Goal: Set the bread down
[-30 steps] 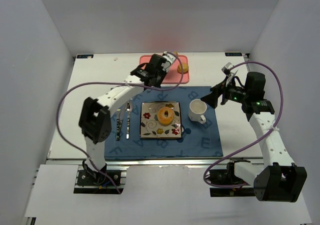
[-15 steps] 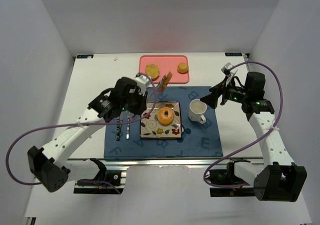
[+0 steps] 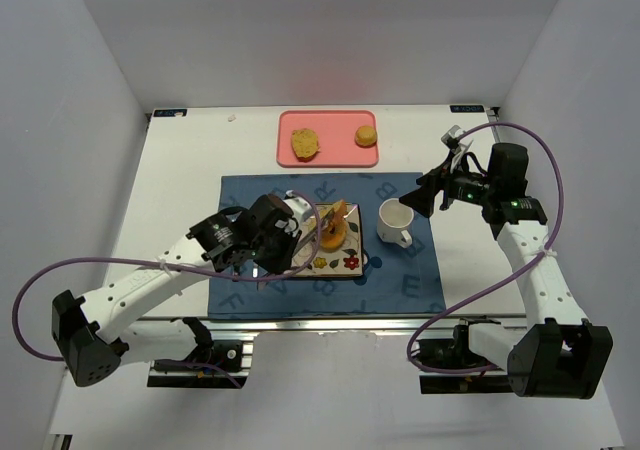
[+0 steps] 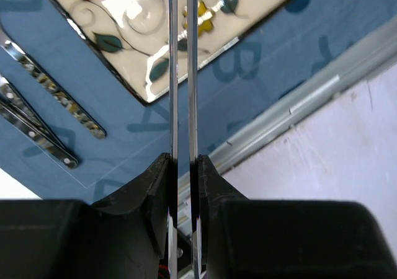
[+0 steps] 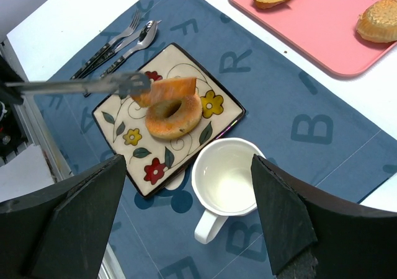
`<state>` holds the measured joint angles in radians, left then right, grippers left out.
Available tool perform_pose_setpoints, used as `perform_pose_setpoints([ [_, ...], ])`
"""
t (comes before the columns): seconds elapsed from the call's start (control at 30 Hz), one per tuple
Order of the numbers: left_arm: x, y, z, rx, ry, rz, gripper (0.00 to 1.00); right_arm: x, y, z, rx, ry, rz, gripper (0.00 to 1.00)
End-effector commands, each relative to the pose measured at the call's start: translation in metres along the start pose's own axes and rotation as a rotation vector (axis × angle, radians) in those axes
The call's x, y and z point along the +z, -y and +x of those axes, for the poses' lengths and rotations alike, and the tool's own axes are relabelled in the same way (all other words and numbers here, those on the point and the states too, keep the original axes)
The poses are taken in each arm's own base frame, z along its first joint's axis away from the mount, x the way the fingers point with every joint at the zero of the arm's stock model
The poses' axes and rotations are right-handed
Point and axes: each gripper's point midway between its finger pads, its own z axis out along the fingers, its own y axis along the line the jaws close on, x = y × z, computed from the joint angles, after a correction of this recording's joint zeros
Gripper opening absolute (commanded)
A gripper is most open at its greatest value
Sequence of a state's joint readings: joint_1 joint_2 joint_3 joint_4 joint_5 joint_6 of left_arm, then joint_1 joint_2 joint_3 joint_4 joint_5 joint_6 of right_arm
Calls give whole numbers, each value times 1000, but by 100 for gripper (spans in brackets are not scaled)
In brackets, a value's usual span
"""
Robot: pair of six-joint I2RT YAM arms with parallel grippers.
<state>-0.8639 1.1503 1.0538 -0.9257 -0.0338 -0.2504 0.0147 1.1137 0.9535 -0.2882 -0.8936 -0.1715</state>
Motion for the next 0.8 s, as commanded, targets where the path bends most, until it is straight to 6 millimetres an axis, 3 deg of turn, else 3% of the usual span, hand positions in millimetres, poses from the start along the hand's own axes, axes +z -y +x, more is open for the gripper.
perform_pose_setpoints([
  [0.0, -1, 3, 15, 25, -39, -31, 3, -4, -4, -18, -45, 33, -12, 86],
  [0.1, -5, 9, 15, 33, -30, -15, 12, -4, -5, -17, -44, 32, -12, 86],
  [0.27, -4, 14, 23, 33, -52, 0, 40, -3, -3, -15, -41, 30, -11, 86],
  [0.5, -4, 19, 20, 25, -41, 20, 52, -2, -2, -13, -37, 26, -8, 86],
  [0.77, -19, 22, 16, 31, -15, 45, 53, -2, -2, -10, -36, 25, -5, 86],
])
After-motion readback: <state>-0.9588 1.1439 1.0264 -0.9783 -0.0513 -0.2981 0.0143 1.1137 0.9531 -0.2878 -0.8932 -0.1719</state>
